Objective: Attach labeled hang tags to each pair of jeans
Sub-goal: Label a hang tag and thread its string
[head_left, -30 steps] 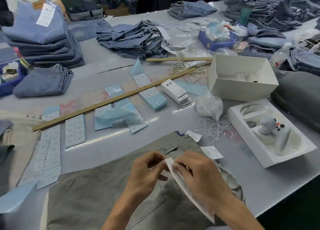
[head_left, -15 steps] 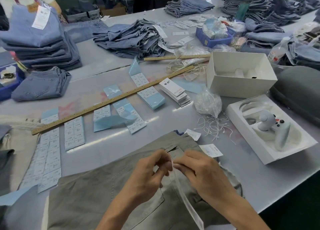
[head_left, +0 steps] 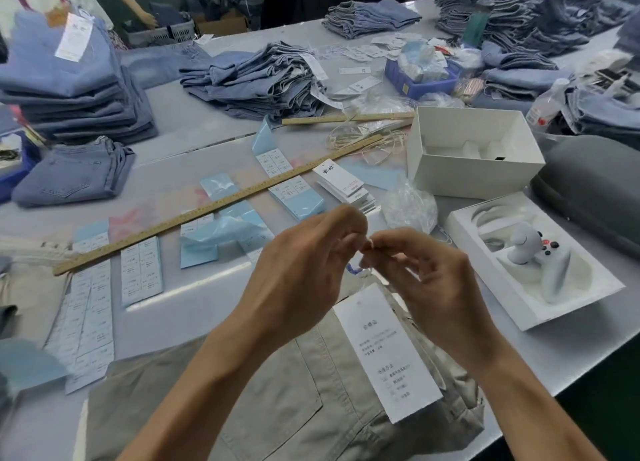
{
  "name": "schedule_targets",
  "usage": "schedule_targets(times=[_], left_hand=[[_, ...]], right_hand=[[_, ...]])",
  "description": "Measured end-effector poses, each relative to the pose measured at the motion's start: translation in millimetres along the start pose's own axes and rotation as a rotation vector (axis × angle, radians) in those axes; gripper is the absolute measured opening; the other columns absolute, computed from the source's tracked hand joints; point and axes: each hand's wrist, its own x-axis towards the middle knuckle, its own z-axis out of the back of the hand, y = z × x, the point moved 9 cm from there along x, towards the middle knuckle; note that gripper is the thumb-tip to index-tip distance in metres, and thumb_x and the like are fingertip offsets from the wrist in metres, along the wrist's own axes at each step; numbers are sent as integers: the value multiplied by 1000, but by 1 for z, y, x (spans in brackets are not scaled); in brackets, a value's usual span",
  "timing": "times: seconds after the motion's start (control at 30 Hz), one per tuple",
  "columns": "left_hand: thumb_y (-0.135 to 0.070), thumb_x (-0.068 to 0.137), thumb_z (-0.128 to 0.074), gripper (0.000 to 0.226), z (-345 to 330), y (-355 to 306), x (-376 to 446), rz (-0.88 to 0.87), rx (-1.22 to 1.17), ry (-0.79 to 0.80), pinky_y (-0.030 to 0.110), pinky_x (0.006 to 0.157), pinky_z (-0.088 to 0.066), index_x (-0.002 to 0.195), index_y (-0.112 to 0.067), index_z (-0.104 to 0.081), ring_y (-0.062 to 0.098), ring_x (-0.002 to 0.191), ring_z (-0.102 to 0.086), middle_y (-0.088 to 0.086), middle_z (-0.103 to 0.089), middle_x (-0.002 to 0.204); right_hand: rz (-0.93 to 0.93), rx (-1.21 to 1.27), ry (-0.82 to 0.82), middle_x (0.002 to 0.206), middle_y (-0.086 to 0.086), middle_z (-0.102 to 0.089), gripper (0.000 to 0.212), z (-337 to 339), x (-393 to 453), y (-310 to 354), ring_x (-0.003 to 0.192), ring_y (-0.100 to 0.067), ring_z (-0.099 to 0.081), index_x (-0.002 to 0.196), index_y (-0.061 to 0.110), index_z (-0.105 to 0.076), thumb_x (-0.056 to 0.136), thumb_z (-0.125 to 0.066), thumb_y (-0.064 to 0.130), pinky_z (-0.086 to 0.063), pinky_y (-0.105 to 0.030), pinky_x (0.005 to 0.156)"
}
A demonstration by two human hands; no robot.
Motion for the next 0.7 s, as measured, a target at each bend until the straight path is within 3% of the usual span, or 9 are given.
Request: schedule_targets(times=[0.07,0.13,0.2,0.27,0.37,0.43,0.5,0.6,0.7], left_hand=[[-29,103,-55,2,-8,27,-5,130,-183,-85,17,55,-48,103,-31,-55,7,71,-64,-16,-64,78],[-25,102,-59,5,-30,70,-21,315,-210,-102,22,57,-50,97,-25,-60,8,70,-63,-13,-64,74],[-30,100,-62,12,-75,114,-49,505,-30,122,34,70,-54,92,-21,-64,14,78,-63,-11,-64,79],[-42,96,-65,17,-115,143,-83,621,105,367,35,77,-52,92,-26,-63,15,87,-61,-12,-61,84],[-47,90,-71,17,-135,157,-98,663,81,398,31,74,-49,88,-34,-61,10,86,-56,-18,-52,81],[-46,90,-70,16,-139,164,-95,707,93,416,30,71,-46,84,-36,-59,10,83,-55,-20,-50,77],[-45,88,-71,16,-143,173,-94,785,86,485,29,69,-43,82,-34,-61,9,81,-55,-21,-53,76],[-32,80,-74,15,-149,178,-89,848,-34,604,29,65,-46,73,-19,-70,10,71,-61,-11,-67,69],[-18,78,-78,18,-143,175,-87,888,-305,594,20,54,-42,63,-14,-68,7,56,-54,-9,-62,55]], right_hand=[[-21,68,-10,88,3,-75,12,8,3,-3,83,-13,-72,104,27,-75,95,-68,27,-56,-20,80],[-76,115,-62,81,0,-71,12,22,7,-10,73,-15,-69,103,26,-76,96,-66,27,-58,-24,74],[-143,165,-161,75,2,-66,15,47,14,-13,58,-14,-58,101,25,-77,93,-65,28,-54,-23,56],[-133,92,-217,72,6,-63,14,75,25,-1,51,-8,-47,101,25,-79,94,-68,30,-41,-17,45],[13,-191,-188,73,13,-70,13,89,40,38,55,-3,-55,100,37,-78,92,-69,41,-41,-9,47],[72,-342,-100,82,10,-74,12,72,46,49,63,-9,-62,96,42,-76,91,-66,46,-50,-19,53],[12,-424,55,81,10,-73,13,38,47,31,64,-15,-62,94,38,-74,90,-64,47,-50,-28,58],[-245,-570,367,70,15,-65,16,-27,22,-39,59,-6,-56,80,34,-68,94,-65,38,-45,-22,59],[-509,-626,505,76,5,-67,23,-65,-19,-116,74,-14,-61,78,23,-69,96,-61,33,-51,-37,72]])
